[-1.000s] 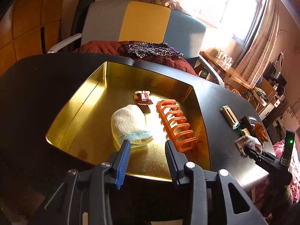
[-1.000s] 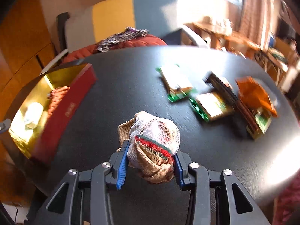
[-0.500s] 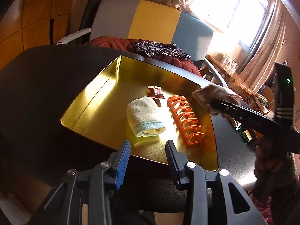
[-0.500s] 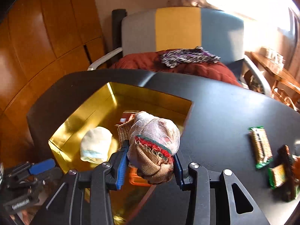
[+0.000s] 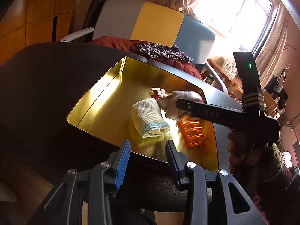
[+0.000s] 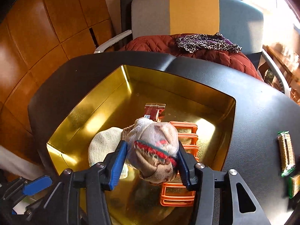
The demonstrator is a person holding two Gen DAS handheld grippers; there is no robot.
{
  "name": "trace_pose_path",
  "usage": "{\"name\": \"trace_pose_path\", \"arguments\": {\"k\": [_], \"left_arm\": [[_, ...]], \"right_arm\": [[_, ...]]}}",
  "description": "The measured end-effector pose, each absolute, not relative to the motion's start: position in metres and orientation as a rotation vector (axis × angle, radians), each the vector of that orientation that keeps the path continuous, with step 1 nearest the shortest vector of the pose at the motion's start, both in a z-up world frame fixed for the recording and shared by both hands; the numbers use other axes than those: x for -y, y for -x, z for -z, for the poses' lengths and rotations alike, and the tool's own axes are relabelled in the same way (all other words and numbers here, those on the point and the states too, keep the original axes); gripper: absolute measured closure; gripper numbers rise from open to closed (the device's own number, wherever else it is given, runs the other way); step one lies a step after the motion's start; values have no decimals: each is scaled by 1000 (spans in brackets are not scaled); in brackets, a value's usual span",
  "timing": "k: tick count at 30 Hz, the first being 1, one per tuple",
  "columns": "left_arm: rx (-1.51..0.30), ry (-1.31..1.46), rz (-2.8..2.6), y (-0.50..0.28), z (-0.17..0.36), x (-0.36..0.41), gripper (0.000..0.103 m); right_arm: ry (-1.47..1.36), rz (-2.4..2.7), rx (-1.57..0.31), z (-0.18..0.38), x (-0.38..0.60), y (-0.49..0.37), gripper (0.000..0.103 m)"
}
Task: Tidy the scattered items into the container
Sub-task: 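Lower the rolled striped sock into the gold tray and open the right tool, then move the right tool over the brown brick strip while the left tool moves toward the cracker packet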
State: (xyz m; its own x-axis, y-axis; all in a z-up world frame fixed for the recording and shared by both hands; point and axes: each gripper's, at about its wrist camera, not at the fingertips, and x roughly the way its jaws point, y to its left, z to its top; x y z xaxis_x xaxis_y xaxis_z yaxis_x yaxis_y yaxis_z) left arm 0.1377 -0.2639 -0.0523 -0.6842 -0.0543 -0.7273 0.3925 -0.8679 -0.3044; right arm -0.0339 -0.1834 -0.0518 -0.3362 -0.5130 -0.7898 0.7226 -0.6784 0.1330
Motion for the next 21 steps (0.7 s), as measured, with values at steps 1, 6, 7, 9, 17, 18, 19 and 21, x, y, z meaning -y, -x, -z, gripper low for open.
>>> {"name": "trace_pose_path", "arguments": {"k": [1, 6, 7, 9, 17, 18, 19, 21], "left_arm": [[-649, -1101, 2595, -137, 52, 262, 64], [-630, -1114, 2612, -133, 51, 254, 64], [-626, -1117, 2615, -133, 50, 252, 64], [-619, -1122, 2622, -131, 50, 249, 64], [-580, -1152, 2652, -123, 48, 232, 64], [-568, -1160, 2659, -121, 47, 229, 63], [-556, -1171, 2666, -119, 47, 225, 63], [-530, -1195, 2679, -114, 46, 216, 63]], "right_arm": [[-1097, 2064, -308, 51, 181, 33, 50], [-1092, 2080, -246, 43, 161, 34, 44], [-1089, 2088, -234, 41, 157, 34, 44], [-1081, 2105, -202, 37, 147, 34, 44], [-1105, 2235, 12, 30, 65, 49, 26], [-1124, 2265, 33, 33, 50, 55, 26], [-1145, 2295, 55, 37, 34, 60, 26], [-1181, 2335, 128, 43, 0, 66, 26]]}}
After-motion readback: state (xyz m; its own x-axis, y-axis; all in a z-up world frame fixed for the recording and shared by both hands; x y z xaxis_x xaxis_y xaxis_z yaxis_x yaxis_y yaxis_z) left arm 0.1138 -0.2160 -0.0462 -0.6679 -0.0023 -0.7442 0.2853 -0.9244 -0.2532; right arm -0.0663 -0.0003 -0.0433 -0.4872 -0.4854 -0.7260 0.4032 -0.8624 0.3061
